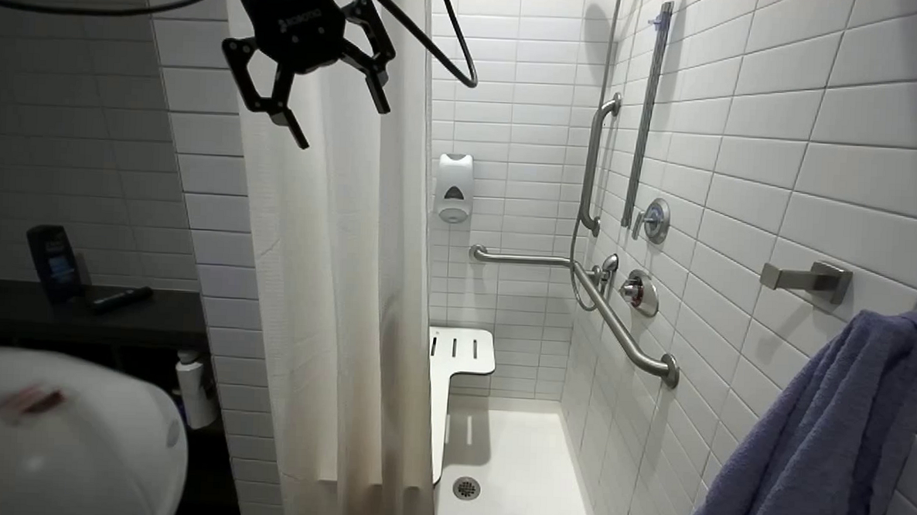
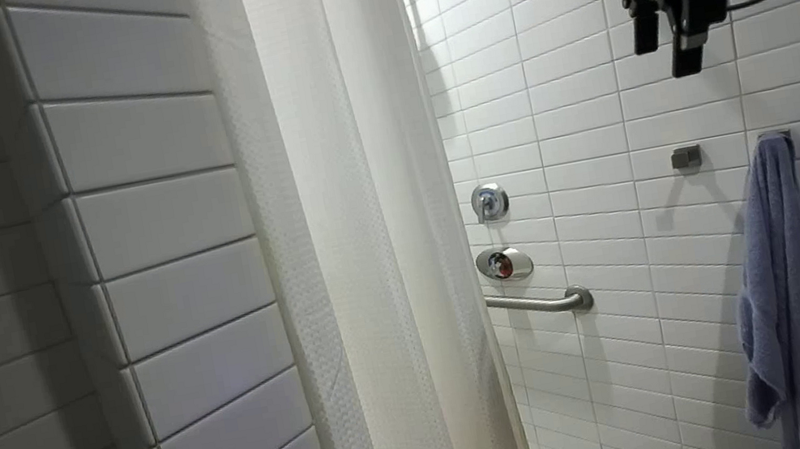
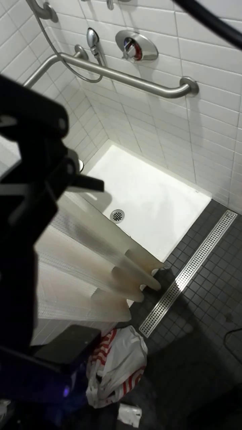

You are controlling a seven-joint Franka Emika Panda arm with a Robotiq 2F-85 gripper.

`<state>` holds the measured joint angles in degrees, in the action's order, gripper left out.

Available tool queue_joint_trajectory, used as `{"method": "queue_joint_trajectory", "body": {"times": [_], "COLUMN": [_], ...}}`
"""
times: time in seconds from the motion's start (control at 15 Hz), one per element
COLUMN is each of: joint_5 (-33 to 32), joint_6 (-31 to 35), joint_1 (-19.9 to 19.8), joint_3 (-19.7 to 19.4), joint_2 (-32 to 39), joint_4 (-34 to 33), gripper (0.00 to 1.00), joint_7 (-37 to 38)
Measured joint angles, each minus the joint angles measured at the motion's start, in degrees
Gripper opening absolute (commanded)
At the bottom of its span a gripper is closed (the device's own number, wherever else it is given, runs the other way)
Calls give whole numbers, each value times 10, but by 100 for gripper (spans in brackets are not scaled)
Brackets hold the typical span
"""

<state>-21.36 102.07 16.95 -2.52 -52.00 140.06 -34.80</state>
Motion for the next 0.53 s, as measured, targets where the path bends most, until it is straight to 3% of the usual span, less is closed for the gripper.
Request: {"method": "queue_joint_trajectory", "body": {"times": [0.53], "joint_5": [3], "joint_6": [67], "joint_1": [3], "joint_3": [-5], "joint_2": [27], "joint_4": [6], "gripper": [100], "joint_7": [-67]}}
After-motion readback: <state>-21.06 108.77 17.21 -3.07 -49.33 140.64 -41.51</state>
